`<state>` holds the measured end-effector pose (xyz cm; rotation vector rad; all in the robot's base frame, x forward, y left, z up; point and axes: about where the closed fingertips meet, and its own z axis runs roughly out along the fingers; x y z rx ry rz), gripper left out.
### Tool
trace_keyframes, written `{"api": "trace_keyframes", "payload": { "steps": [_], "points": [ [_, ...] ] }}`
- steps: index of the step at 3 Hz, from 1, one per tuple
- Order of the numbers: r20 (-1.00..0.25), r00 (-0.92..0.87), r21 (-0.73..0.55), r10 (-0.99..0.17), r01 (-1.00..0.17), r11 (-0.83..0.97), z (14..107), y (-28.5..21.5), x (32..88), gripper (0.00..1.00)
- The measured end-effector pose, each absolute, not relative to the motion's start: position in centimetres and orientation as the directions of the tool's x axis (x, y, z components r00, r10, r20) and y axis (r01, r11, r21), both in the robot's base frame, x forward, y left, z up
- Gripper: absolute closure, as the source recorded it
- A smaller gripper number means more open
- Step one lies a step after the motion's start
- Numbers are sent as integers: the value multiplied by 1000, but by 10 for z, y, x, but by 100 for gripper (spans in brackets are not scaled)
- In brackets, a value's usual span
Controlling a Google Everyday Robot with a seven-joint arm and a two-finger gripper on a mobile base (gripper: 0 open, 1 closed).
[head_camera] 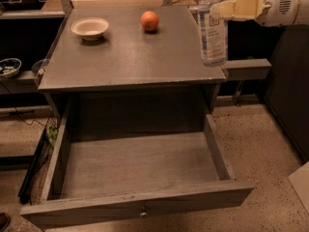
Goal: Place blue plastic bottle into top drawer
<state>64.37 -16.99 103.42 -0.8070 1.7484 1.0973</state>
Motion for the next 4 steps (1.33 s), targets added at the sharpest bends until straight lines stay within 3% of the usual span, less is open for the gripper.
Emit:
{"api": "trace_keyframes", "payload": {
  "steps": [4],
  "points": [
    [-915, -404, 366, -20, -848, 383, 1030, -162, 581, 100]
  ]
}}
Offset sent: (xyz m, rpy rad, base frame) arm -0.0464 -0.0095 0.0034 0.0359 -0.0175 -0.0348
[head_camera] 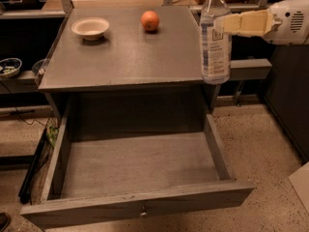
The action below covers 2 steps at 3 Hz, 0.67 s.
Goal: Place blue plastic bottle into top drawer
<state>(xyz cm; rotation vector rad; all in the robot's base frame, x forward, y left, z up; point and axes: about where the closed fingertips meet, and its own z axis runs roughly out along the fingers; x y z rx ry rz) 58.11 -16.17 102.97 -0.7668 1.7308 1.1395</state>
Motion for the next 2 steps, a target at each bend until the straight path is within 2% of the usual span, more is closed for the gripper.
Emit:
{"api": "trace_keyframes", "payload": {
  "steps": [2],
  "points": [
    [-902, -431, 406, 33, -819, 405, 1001, -150, 555, 100]
  ]
}}
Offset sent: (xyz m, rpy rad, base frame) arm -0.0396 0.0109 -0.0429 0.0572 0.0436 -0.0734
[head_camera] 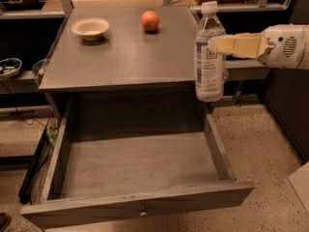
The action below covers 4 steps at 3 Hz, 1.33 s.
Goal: Place blue plastic bottle into top drawer
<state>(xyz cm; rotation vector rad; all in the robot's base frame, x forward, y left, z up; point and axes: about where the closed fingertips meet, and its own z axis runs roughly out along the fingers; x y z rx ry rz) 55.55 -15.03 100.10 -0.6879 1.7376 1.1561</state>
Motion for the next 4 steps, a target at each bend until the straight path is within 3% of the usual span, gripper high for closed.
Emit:
{"api": "trace_keyframes", "payload": {
  "steps": [2, 4],
  "points": [
    [-874, -486, 458, 9, -817, 352, 989, -144, 510, 100],
    [-874, -486, 457, 7, -818, 349, 977, -130, 510, 100]
  ]
}}
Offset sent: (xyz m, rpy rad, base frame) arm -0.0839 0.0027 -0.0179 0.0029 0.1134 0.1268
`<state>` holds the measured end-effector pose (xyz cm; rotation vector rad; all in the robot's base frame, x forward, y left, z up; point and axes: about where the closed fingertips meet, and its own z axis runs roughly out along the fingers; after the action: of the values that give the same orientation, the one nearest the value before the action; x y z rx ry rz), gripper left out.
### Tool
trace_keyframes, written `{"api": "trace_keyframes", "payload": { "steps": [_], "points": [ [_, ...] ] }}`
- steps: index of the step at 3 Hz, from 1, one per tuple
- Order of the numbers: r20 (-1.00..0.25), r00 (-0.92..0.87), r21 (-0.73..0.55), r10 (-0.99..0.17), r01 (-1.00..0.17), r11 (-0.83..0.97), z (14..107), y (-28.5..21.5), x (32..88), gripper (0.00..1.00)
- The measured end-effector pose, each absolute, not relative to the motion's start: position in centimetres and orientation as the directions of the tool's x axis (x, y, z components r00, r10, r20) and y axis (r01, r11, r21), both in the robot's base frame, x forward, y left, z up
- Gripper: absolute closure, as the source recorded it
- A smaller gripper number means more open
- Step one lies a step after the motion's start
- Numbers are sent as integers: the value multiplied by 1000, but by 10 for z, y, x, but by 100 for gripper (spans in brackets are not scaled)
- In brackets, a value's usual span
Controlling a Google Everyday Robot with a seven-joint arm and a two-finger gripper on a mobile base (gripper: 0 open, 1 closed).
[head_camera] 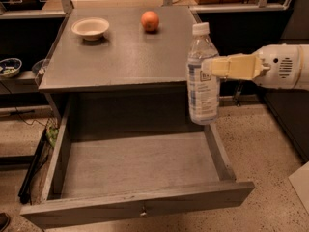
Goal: Place blue plastic bottle into top drawer
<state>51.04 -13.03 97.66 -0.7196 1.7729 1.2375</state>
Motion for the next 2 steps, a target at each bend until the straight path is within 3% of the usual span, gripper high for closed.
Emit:
{"api": "trace_keyframes", "payload": {
  "steps": [2],
  "points": [
    [-900, -434, 419, 49, -828, 371, 955, -102, 551, 100]
  ]
}}
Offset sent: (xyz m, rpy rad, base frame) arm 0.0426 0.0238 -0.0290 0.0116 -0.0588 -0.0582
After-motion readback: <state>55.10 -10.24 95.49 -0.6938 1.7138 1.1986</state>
